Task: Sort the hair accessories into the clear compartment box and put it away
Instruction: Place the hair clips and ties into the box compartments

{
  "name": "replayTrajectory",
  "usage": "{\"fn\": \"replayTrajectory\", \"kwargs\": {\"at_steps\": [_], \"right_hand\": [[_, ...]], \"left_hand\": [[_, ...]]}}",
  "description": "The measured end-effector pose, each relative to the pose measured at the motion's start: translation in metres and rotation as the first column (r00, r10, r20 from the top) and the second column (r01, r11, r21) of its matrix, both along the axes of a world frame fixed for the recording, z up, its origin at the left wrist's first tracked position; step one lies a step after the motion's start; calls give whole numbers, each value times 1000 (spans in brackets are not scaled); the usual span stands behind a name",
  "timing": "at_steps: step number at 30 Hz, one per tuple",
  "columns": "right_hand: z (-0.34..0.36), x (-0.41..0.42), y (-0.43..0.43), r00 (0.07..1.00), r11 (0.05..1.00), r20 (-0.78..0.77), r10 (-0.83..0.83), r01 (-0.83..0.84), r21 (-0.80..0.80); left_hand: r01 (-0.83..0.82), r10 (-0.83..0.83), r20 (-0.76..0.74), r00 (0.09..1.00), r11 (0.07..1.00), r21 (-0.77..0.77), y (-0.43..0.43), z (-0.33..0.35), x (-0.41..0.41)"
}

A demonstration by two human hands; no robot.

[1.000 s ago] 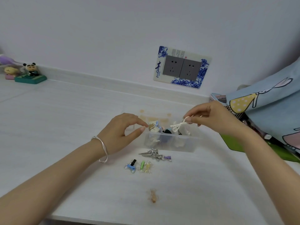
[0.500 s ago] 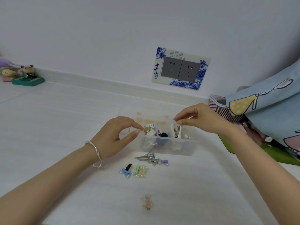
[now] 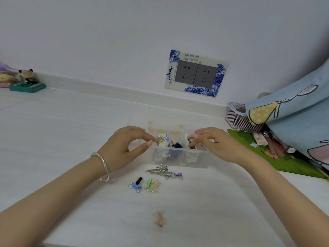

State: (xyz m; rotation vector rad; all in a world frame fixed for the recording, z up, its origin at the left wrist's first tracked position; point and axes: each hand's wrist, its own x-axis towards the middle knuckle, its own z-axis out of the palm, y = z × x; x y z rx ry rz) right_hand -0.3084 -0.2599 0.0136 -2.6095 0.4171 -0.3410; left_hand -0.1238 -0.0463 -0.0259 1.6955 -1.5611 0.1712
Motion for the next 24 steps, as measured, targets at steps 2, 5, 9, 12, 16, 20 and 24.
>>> {"fn": "replayTrajectory", "kwargs": {"at_steps": [2, 5, 9, 12, 16, 20, 24], "right_hand": [[0, -5, 6, 999, 997, 24, -32, 30, 72], [-2, -12, 10, 998, 995, 44, -43, 38, 92], [-6, -23, 19, 996, 995, 66, -54, 48, 92], [-6, -29, 26, 997, 998, 53, -49, 47, 45], [-11, -29, 49, 966, 968, 258, 27, 39, -248], [-23, -19, 83, 974, 977, 161, 163, -136, -166], [-42, -11, 87, 992, 918, 16, 128, -112, -380]], "left_hand": [[22, -21, 20, 1000, 1000, -7, 0, 0, 0], [37, -37, 15, 999, 999, -18, 0, 0, 0], [77, -78, -73, 994, 997, -20, 1, 2, 1], [96, -97, -112, 989, 995, -14, 2, 2, 0], [84, -85, -107, 991, 996, -20, 3, 2, -1], [77, -80, -75, 994, 996, -42, 4, 1, -2], [78, -82, -81, 993, 996, -53, 7, 0, -3]]}}
